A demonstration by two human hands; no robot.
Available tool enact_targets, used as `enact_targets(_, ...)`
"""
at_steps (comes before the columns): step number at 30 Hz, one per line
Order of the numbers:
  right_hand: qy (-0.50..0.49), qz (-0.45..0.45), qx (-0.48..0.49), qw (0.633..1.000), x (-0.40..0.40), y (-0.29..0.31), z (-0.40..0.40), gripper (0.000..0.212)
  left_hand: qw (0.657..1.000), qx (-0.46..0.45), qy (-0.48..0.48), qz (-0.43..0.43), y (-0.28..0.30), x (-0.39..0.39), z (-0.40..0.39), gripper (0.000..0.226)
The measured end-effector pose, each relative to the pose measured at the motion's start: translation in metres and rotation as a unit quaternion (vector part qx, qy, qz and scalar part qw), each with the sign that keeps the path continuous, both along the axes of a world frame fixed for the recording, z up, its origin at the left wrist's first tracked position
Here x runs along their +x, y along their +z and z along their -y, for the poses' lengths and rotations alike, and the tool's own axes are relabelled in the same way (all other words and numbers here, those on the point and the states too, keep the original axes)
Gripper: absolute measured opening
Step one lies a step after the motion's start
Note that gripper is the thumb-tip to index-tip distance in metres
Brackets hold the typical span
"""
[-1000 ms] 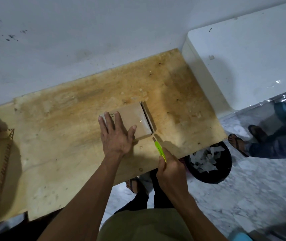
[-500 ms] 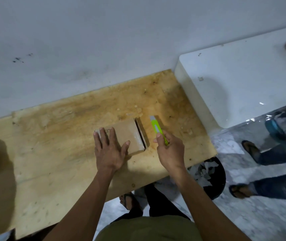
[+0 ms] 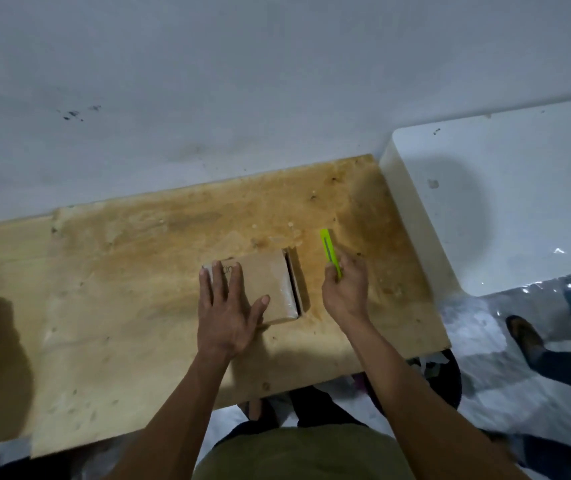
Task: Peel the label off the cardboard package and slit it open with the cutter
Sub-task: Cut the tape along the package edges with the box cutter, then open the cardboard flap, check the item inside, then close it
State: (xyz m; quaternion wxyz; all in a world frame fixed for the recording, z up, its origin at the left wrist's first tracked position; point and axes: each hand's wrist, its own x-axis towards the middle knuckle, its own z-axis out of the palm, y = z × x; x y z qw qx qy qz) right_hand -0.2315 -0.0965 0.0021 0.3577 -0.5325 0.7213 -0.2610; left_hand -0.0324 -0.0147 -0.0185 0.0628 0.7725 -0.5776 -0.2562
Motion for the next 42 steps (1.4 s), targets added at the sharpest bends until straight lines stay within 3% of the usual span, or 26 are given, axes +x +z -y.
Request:
enact_targets(6, -0.033, -0.116, 0.012, 0.993, 0.01, -0.024, 0.02, 0.012, 1.0, -0.001, 0.014, -0.009, -0.003, 0.002, 0.001, 0.091)
enact_targets(10, 0.014, -0.244, 0.02, 0.97, 0.008, -0.042, 0.024, 0.018, 1.0, -0.014, 0.022, -0.011, -0.003, 0.001, 0.0, 0.091)
enact_targets(15, 0.024, -0.293, 0.009, 0.956, -0.001, -0.052, 0.022, 0.032, 0.999, -0.002, 0.03, -0.008, -0.002, 0.003, 0.0, 0.091)
enact_targets(19, 0.035, -0.194, -0.062, 0.978, 0.006, -0.037, 0.013, 0.031, 0.998, -0.01, 0.062, -0.015, 0.0, 0.004, 0.0, 0.101)
enact_targets(23, 0.144, -0.04, -0.136, 0.979, 0.035, -0.003, -0.026, 0.029, 0.993, -0.03, 0.106, -0.045, 0.004, 0.008, -0.006, 0.109)
enact_targets(26, 0.227, -0.052, -0.08, 0.969, 0.049, -0.006, -0.046, 0.045, 0.989, -0.049, 0.122, -0.073, 0.003, 0.015, -0.014, 0.103)
enact_targets(31, 0.214, -0.107, -0.027, 0.971, 0.046, -0.023, -0.046, 0.059, 0.978, -0.042, 0.156, -0.132, -0.01, 0.038, -0.027, 0.097)
enact_targets(36, 0.215, -0.073, 0.052, 0.973, 0.042, -0.026, -0.046, 0.062, 0.952, 0.01, 0.202, -0.228, -0.02, 0.054, -0.036, 0.089)
enact_targets(42, 0.203, -0.02, 0.114, 0.972, 0.038, -0.035, -0.077, 0.074, 0.959, 0.023, 0.185, -0.214, -0.016, 0.053, -0.057, 0.096)
